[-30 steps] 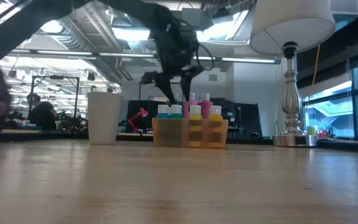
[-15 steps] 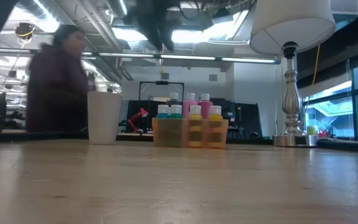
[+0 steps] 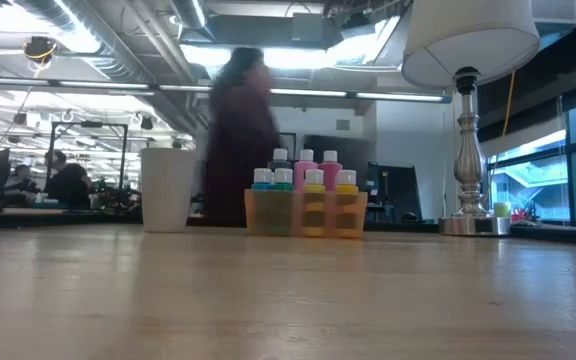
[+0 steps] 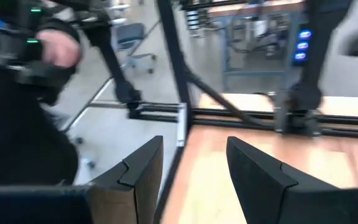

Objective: Pick & Place Paint Supplies
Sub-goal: Return to Home Position

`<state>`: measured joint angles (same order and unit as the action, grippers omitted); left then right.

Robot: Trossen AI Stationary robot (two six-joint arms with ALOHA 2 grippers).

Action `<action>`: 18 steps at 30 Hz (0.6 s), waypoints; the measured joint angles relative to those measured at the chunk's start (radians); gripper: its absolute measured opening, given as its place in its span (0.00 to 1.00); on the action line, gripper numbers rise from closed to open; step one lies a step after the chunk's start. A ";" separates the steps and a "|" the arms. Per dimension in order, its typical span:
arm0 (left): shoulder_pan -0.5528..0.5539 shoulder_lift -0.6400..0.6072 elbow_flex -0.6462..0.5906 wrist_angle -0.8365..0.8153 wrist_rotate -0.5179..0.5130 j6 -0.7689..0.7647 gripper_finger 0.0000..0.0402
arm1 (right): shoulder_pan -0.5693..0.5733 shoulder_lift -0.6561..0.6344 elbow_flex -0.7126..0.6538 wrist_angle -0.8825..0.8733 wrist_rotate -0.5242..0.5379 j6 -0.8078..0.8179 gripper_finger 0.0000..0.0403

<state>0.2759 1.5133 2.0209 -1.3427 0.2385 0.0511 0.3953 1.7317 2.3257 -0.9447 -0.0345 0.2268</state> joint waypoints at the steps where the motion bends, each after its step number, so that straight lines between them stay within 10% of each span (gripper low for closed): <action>1: -0.013 -0.010 0.000 0.000 0.018 -0.036 0.53 | -0.001 0.000 0.000 0.000 0.019 0.000 0.45; 11: -0.116 -0.045 0.000 0.068 0.021 -0.188 0.51 | -0.003 -0.014 0.000 -0.008 0.086 -0.061 0.40; 18: -0.162 -0.071 0.000 0.122 -0.012 -0.258 0.28 | 0.012 -0.114 0.000 -0.051 0.087 -0.071 0.16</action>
<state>0.1144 1.4421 2.0209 -1.2209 0.2266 -0.2073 0.4069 1.6180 2.3254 -0.9956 0.0521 0.1561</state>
